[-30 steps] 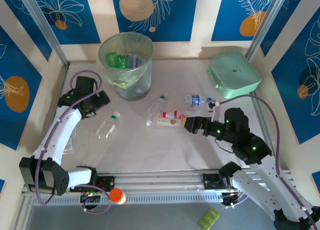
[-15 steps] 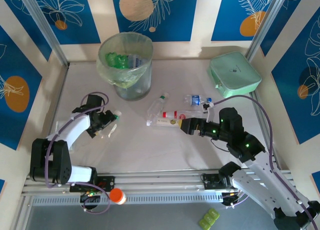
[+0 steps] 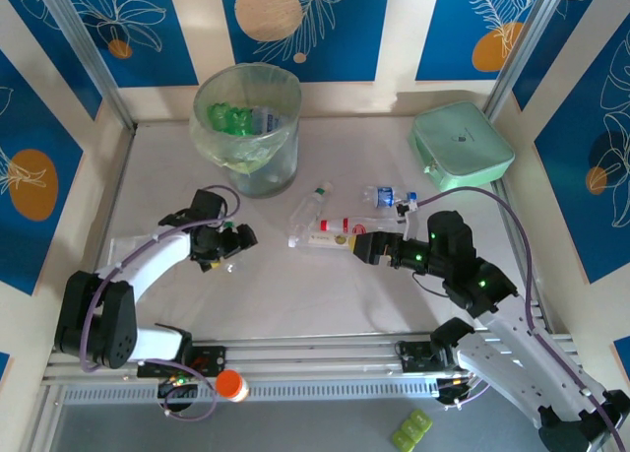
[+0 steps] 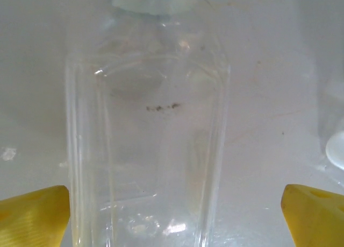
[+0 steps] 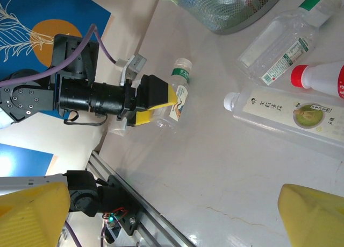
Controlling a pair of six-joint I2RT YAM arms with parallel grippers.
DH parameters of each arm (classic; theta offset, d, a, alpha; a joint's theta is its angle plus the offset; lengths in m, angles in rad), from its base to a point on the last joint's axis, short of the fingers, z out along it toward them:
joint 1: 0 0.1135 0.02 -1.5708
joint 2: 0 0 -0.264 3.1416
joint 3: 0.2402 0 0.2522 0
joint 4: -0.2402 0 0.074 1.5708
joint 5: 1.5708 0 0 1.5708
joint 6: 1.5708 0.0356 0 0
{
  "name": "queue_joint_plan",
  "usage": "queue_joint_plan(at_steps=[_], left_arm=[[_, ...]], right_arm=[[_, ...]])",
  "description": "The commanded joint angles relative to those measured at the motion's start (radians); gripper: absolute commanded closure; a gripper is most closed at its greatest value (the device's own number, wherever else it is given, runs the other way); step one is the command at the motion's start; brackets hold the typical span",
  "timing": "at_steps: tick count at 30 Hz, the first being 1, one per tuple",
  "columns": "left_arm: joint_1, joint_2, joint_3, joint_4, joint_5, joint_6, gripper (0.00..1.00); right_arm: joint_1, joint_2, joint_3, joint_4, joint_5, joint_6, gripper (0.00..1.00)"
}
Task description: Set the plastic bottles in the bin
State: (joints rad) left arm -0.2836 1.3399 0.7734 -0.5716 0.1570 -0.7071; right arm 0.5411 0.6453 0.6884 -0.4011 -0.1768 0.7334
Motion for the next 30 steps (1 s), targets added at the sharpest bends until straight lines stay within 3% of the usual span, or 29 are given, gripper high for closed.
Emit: queue_joint_plan(at_steps=[1,15,30], left_arm=[[-0.005,-0.001,0.04,-0.082,-0.089,0.057,0.01],[-0.077,0.196,0.202,-0.118,-0.295,0.031,0.02],[-0.088,0.276,0.207,-0.083,-0.249,0.003,0.37]], right_arm=[[0.002,-0.002,-0.02,0.033,-0.016,0.007,0.0],[0.003,-0.013,-0.028,0.026,-0.004,0.018,0.0],[0.0,-0.049,-0.02,-0.016,0.019,0.015,0.0]])
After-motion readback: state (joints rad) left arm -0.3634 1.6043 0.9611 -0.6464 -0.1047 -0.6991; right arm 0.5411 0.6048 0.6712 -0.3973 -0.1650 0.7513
